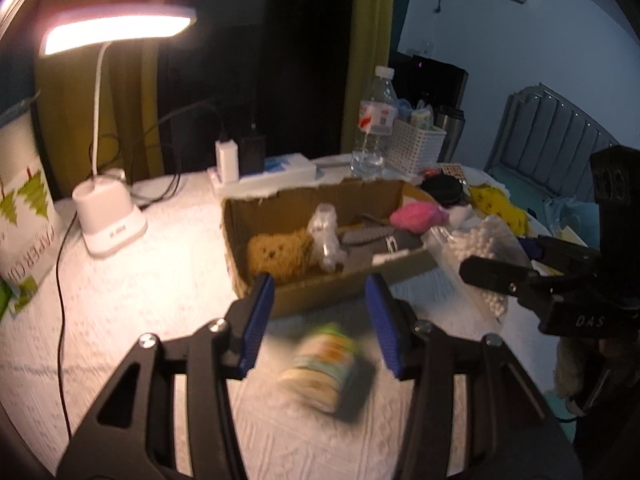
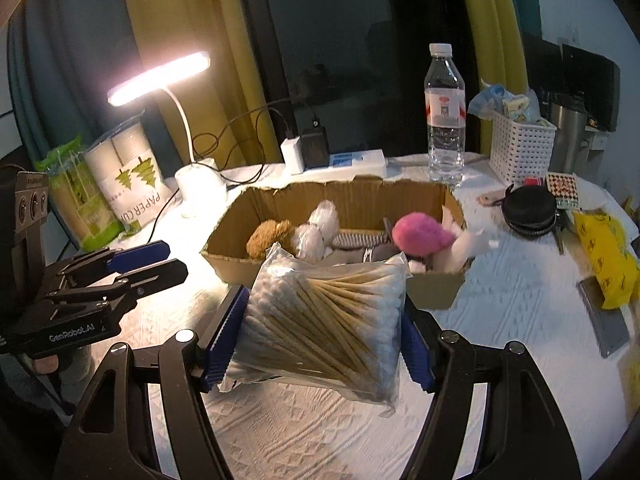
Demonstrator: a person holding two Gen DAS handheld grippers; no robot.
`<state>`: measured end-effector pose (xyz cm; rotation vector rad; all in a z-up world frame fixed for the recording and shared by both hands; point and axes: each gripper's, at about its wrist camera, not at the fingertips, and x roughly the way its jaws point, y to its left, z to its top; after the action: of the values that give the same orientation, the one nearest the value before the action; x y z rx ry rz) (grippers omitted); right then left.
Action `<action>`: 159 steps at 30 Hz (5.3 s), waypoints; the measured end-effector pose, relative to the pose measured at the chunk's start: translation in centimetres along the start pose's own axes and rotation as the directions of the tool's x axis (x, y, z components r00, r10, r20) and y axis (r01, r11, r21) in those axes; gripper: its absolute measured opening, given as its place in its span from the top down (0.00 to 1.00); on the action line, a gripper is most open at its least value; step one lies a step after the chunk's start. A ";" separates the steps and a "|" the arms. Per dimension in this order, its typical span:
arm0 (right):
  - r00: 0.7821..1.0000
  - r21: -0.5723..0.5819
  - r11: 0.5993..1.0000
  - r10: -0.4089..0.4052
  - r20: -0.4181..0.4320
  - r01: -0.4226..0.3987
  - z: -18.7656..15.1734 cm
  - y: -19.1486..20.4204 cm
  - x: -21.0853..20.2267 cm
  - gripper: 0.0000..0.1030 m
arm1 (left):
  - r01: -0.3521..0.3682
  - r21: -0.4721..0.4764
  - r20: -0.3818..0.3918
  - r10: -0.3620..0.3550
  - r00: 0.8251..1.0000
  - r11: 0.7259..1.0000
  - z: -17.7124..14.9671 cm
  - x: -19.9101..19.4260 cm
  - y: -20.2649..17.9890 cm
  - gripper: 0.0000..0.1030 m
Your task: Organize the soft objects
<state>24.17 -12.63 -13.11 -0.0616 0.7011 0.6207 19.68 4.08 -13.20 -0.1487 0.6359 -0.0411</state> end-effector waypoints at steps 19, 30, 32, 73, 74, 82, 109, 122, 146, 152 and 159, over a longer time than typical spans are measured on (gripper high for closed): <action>0.999 0.011 1.000 -0.028 -0.044 0.029 0.1 -0.3 2.1 0.29 | -0.004 -0.087 -0.102 -0.005 0.995 0.996 -3.2 2.4 2.1 0.49; 0.999 0.045 0.999 -0.022 -0.024 0.023 -1.0 -1.4 0.6 0.29 | -0.015 0.049 -0.214 0.025 0.976 0.999 -5.3 5.5 -2.3 0.19; 1.000 0.052 0.998 -0.021 -0.018 0.022 -1.1 -1.8 0.3 0.29 | -0.032 0.089 -0.238 0.053 0.970 0.996 -5.5 6.6 -3.2 0.19; 0.999 0.021 0.999 0.031 0.023 -0.031 4.5 -2.5 5.9 0.29 | -0.019 -0.083 -0.026 0.017 1.000 0.996 1.8 6.9 2.0 0.35; 0.999 0.024 0.999 0.035 0.025 -0.035 4.6 -2.5 6.2 0.29 | -0.018 -0.082 -0.024 0.016 1.000 0.996 1.8 7.0 2.0 0.31; 0.998 0.017 0.998 0.058 0.030 -0.059 5.2 -1.9 8.5 0.29 | -0.013 -0.088 -0.009 0.012 1.000 0.996 2.0 7.0 2.0 0.19; 0.988 -0.002 0.998 -0.064 0.137 0.065 2.8 0.4 -2.7 0.22 | 0.009 -0.002 0.143 -0.008 0.990 1.000 1.5 -3.4 -2.3 0.18; 0.965 -0.014 0.990 -0.131 0.226 0.137 1.7 2.0 -10.0 0.22 | 0.038 0.021 0.230 -0.042 0.972 0.999 1.9 -9.5 -5.3 0.10; 0.880 -0.009 0.965 -0.236 0.412 0.263 3.0 5.7 -21.2 0.21 | -0.008 0.072 0.397 -0.021 0.918 0.997 4.8 -19.5 -8.1 0.09; 0.879 -0.012 0.966 -0.229 0.419 0.257 3.8 5.4 -21.1 0.21 | -0.032 0.054 0.405 0.007 0.914 0.998 5.5 -19.6 -7.8 0.09; 0.885 -0.008 0.967 -0.228 0.405 0.253 4.7 4.2 -20.0 0.21 | -0.053 0.057 0.392 0.026 0.920 0.997 6.3 -18.1 -7.9 0.09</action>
<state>12.72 -18.31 3.52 -0.0735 0.2670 0.3959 8.97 -1.43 3.62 -0.0760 0.2364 0.0069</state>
